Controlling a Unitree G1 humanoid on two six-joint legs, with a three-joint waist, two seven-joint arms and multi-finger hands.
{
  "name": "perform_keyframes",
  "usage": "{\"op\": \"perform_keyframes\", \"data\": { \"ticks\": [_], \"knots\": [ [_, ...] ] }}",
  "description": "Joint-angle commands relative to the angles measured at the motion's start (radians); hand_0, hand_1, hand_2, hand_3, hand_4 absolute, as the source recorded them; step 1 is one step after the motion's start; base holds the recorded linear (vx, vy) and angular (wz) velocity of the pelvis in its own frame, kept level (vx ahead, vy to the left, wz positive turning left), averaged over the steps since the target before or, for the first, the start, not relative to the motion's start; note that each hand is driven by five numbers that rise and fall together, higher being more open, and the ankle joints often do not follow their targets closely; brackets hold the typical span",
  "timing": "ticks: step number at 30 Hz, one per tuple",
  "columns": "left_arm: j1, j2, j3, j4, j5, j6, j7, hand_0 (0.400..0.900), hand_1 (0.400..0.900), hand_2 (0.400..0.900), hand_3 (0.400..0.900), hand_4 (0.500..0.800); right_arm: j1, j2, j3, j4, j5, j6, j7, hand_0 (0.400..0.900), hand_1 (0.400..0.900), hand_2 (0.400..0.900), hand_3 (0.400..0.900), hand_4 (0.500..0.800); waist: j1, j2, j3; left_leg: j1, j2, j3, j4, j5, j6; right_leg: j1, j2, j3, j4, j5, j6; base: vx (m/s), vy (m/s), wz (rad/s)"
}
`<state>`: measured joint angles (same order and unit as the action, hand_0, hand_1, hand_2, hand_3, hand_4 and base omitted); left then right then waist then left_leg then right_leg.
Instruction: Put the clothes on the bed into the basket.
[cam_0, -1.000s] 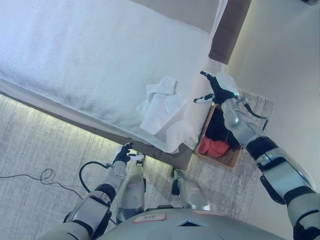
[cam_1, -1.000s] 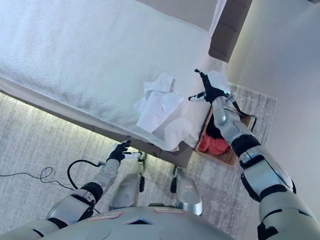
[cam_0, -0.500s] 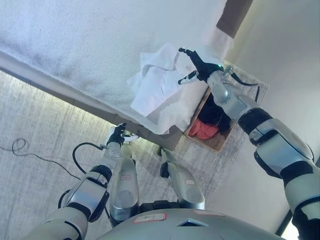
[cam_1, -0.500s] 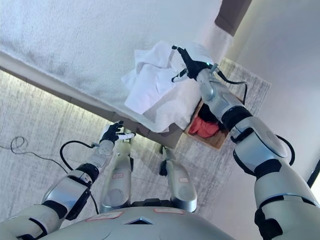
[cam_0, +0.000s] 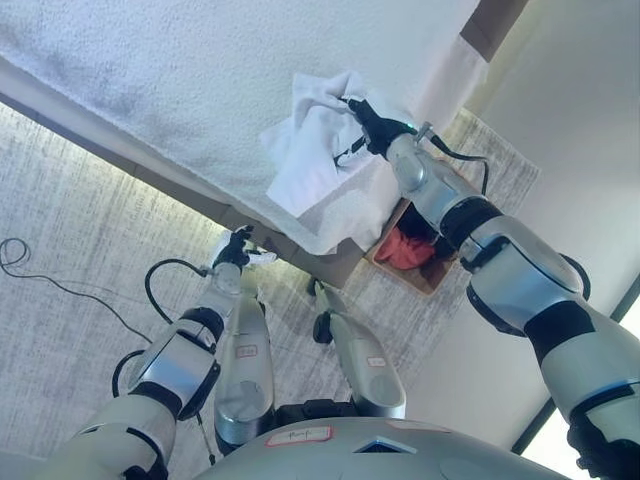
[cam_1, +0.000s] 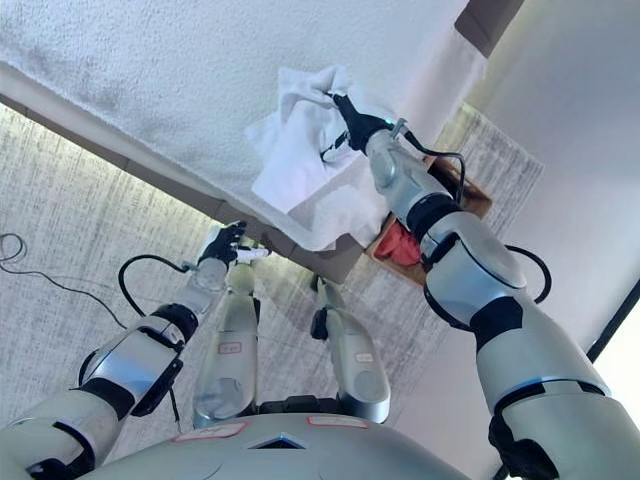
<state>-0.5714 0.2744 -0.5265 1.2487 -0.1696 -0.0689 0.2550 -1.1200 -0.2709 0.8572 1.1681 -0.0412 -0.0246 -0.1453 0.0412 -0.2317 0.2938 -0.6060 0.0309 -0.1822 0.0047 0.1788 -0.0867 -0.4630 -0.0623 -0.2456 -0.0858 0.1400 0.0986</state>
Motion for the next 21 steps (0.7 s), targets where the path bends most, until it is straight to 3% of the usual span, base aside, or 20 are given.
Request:
{"op": "perform_keyframes", "data": {
  "ticks": [1,2,3,13,21],
  "knots": [
    [-0.029,-0.008,-0.003,-0.01,-0.007,-0.02,0.025,0.9,0.9,0.9,0.9,0.8,-0.09,0.016,-0.024,0.06,0.049,-0.006,0.009,0.9,0.9,0.9,0.9,0.8,0.05,-0.041,0.067,0.013,0.028,0.024,0.049,-0.078,-0.006,-0.012,-0.051,0.07,-0.001,0.052,0.027,0.0,0.002,0.08],
    [-0.028,-0.008,-0.004,-0.006,-0.006,-0.019,0.025,0.9,0.9,0.9,0.9,0.8,-0.092,0.019,-0.029,0.067,0.059,-0.004,0.012,0.565,0.565,0.565,0.565,0.599,0.051,-0.041,0.067,0.013,0.027,0.022,0.046,-0.077,-0.006,-0.014,-0.051,0.07,-0.001,0.051,0.027,0.0,0.007,0.07],
    [-0.026,-0.011,-0.006,-0.003,-0.005,-0.018,0.025,0.9,0.9,0.9,0.9,0.8,-0.093,0.021,-0.043,0.075,0.076,-0.005,0.005,0.4,0.4,0.4,0.4,0.5,0.053,-0.041,0.068,0.012,0.026,0.021,0.044,-0.075,-0.006,-0.015,-0.05,0.068,-0.001,0.051,0.027,0.0,0.009,0.05],
    [0.004,-0.005,-0.003,0.009,0.008,-0.021,0.032,0.9,0.9,0.9,0.9,0.8,-0.056,0.047,-0.094,0.077,0.126,-0.022,-0.016,0.4,0.4,0.4,0.4,0.5,0.053,-0.033,0.041,0.054,0.023,0.022,0.005,-0.07,-0.005,0.002,-0.051,0.067,-0.001,0.046,0.031,0.0,0.001,0.0],
    [0.034,-0.003,0.016,0.007,0.011,-0.028,0.032,0.9,0.9,0.9,0.9,0.8,0.003,0.006,-0.161,0.029,0.194,-0.048,-0.034,0.4,0.4,0.4,0.4,0.5,0.036,-0.018,0.002,0.109,0.023,0.04,-0.011,-0.08,0.001,0.037,-0.058,0.083,-0.001,0.042,0.034,0.01,0.009,-0.05]
  ]
}}
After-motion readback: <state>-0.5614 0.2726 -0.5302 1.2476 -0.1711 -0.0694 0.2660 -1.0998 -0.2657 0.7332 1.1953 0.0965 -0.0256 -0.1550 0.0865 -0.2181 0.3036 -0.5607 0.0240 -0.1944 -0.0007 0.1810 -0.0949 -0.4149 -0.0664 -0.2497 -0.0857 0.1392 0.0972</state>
